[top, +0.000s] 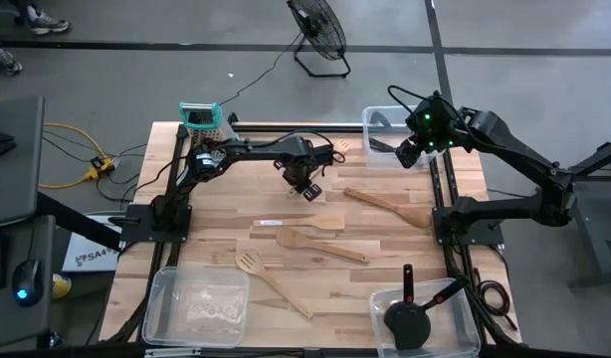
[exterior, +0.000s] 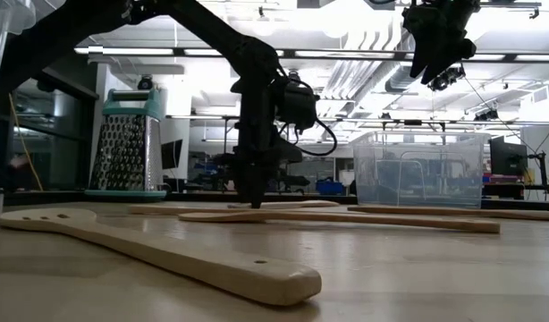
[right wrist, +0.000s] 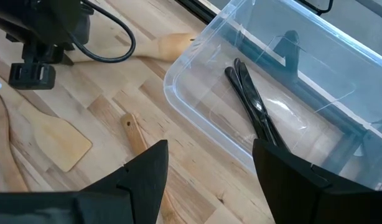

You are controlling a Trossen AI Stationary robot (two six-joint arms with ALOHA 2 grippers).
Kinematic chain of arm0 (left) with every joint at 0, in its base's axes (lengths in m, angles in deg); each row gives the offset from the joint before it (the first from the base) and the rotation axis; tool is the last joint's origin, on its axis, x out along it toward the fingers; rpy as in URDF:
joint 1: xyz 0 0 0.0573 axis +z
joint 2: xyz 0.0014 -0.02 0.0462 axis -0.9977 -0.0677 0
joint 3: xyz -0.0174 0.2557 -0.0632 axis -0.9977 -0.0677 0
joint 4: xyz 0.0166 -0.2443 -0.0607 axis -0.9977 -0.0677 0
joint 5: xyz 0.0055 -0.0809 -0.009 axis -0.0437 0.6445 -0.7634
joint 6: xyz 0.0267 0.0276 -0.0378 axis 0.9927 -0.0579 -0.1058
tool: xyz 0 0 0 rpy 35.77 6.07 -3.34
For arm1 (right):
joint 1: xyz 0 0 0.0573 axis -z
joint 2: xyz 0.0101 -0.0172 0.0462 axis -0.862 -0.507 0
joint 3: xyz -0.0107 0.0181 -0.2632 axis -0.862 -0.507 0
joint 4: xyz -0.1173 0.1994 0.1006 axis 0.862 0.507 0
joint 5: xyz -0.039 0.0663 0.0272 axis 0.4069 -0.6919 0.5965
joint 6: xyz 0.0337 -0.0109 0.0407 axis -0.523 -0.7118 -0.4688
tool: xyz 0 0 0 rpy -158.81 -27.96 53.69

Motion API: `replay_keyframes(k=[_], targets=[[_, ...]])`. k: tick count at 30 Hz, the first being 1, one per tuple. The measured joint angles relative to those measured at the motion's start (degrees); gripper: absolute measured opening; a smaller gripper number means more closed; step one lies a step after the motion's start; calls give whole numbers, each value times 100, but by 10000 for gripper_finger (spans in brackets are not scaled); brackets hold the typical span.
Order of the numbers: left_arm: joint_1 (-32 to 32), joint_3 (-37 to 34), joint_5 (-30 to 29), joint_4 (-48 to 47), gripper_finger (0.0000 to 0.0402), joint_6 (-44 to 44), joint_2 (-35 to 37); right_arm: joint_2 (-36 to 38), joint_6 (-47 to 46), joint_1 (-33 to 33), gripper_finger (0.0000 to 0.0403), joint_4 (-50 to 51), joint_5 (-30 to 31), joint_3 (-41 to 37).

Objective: Pick & Place Kitchen Items
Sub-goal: Put the light brown serving fork into the bottom left transparent bin

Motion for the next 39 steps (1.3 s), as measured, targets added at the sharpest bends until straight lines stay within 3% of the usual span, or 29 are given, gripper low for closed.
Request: replay_keyframes(k=[13,30,39], targets=[[-11,576,2,-385,86,398,-46,0,0,-2,226,4,0,2],[-24,603,176,-555,86,552,0,0,54,-2,226,4,-12,1],[74,597,113,-907,86,575,379,0,107,-2,226,7,-15,0]])
